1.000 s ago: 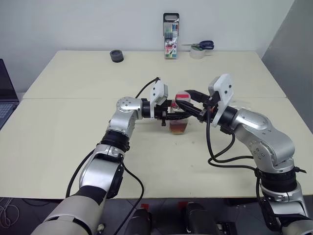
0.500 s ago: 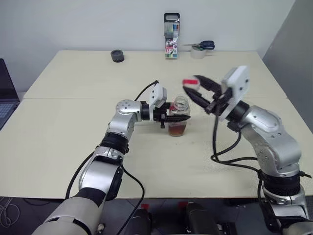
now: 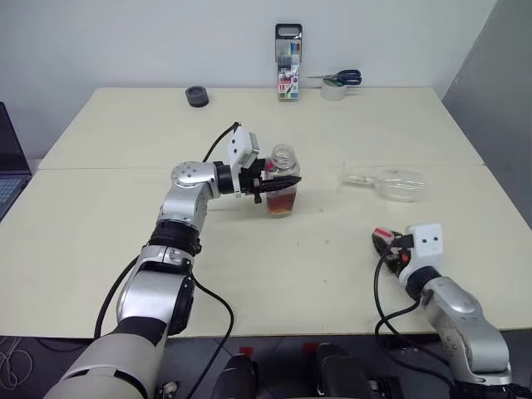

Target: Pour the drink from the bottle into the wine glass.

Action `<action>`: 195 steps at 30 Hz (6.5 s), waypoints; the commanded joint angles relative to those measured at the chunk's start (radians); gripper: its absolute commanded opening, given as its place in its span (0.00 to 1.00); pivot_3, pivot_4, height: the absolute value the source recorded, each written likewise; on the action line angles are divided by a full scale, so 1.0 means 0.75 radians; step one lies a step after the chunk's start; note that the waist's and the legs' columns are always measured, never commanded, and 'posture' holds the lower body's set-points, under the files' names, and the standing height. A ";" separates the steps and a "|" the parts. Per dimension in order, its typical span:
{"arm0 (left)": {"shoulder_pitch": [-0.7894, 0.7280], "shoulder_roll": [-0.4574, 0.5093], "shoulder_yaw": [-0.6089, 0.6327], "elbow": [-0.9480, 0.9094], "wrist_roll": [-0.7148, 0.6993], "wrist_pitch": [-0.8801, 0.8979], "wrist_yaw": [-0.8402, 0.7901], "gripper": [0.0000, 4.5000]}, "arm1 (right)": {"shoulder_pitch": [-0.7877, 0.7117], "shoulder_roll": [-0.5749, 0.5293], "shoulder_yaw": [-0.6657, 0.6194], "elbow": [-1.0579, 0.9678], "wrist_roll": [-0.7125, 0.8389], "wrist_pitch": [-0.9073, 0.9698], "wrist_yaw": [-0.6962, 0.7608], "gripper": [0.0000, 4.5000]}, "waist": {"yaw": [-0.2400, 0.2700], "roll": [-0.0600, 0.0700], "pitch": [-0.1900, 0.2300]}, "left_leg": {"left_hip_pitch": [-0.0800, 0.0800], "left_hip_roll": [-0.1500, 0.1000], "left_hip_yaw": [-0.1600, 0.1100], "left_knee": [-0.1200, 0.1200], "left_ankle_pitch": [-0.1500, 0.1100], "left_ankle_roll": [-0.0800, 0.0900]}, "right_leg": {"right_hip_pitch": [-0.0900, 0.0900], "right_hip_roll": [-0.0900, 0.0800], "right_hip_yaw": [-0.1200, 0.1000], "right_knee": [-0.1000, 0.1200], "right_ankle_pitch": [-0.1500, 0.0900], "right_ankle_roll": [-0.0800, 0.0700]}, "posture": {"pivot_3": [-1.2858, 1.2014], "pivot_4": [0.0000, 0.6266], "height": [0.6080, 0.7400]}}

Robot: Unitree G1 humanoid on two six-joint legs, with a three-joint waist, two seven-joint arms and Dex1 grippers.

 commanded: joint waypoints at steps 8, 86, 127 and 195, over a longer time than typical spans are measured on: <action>-0.070 0.083 0.114 -0.008 -0.024 0.011 0.126 0.38 | 0.058 -0.284 -0.042 -0.033 0.010 0.104 0.213 0.70 | 0.007 0.000 0.000 | 0.000 -0.001 -0.001 0.000 0.000 0.000 | 0.001 -0.001 -0.001 -0.001 0.000 0.000 | 0.52 0.24 1.00; 0.537 0.201 0.441 -0.121 0.010 -0.103 1.129 1.00 | -0.850 -0.017 0.590 0.088 -0.076 0.031 0.519 1.00 | -0.014 -0.005 -0.002 | -0.001 -0.001 -0.004 0.000 0.002 -0.005 | -0.002 -0.005 -0.004 0.000 0.000 -0.001 | 0.52 0.24 1.00; 0.635 0.376 0.030 -1.053 -0.289 0.486 0.207 1.00 | -0.838 0.749 -0.548 0.460 0.879 0.095 -0.781 1.00 | -0.008 0.002 0.000 | 0.002 0.001 0.002 -0.004 0.000 0.000 | 0.000 -0.001 0.000 -0.001 0.000 -0.001 | 0.52 0.24 1.00; 1.110 0.498 0.377 -1.475 -0.327 0.736 0.584 1.00 | -1.141 0.483 0.402 1.484 -0.297 -0.915 0.289 0.03 | -0.006 0.005 0.001 | 0.002 0.000 -0.001 -0.003 0.000 -0.001 | 0.000 -0.002 -0.001 -0.002 0.000 -0.001 | 0.52 0.24 1.00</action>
